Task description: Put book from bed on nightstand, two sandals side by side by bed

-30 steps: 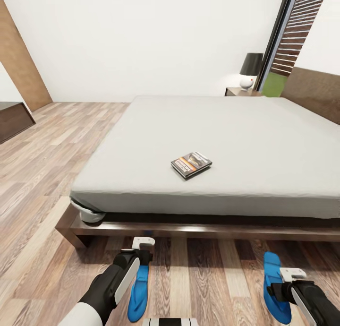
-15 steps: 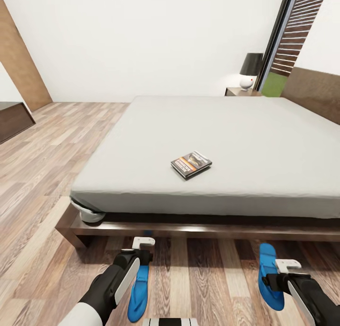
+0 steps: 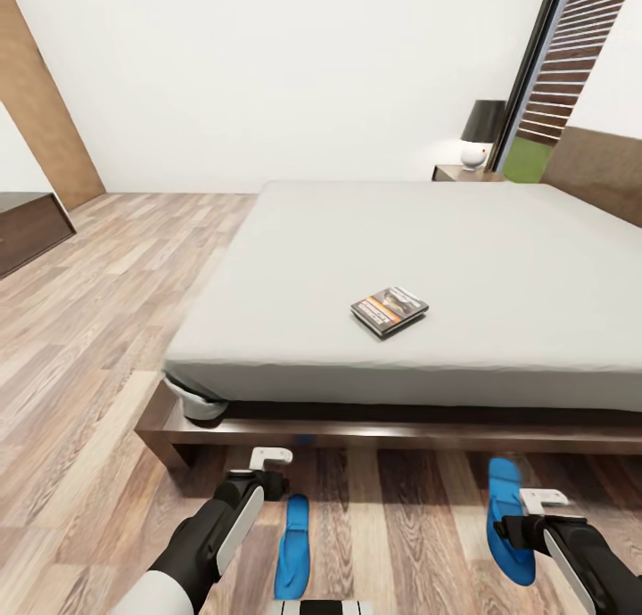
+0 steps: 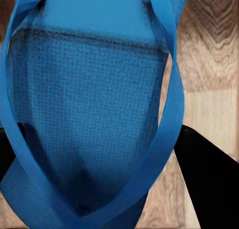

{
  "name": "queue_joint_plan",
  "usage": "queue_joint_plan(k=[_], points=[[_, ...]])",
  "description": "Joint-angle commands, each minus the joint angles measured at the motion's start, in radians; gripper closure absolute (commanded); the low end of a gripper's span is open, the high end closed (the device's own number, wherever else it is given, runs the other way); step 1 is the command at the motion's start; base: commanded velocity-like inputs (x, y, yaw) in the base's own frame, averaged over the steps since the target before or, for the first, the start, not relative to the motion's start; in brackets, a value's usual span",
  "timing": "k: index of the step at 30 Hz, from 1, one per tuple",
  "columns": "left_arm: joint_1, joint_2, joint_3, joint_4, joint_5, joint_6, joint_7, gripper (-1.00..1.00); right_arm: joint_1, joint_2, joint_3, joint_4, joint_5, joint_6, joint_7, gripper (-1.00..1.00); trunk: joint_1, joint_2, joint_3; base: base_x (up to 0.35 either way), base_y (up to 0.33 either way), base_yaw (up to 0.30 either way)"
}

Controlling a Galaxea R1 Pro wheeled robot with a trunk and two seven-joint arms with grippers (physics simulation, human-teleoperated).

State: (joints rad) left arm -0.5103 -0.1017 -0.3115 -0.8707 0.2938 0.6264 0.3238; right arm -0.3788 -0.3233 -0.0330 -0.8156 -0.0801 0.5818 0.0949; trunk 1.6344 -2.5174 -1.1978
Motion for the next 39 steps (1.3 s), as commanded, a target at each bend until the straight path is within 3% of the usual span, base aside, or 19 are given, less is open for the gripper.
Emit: queue_joint_plan(k=[1,39], points=[[-0.001,0.001,-0.003,-0.001,0.01,0.002,0.009,-1.0,0.0,0.0,-0.002,-0.002,-0.007,0.006,0.005,1.0,0.0,0.0,-0.001,0.0,0.279,0.0],[-0.001,0.0,-0.003,-0.001,0.011,0.002,0.009,-1.0,0.0,0.0,-0.002,-0.002,-0.007,0.009,0.02,1.0,0.0,0.0,-0.001,0.0,0.284,0.0]])
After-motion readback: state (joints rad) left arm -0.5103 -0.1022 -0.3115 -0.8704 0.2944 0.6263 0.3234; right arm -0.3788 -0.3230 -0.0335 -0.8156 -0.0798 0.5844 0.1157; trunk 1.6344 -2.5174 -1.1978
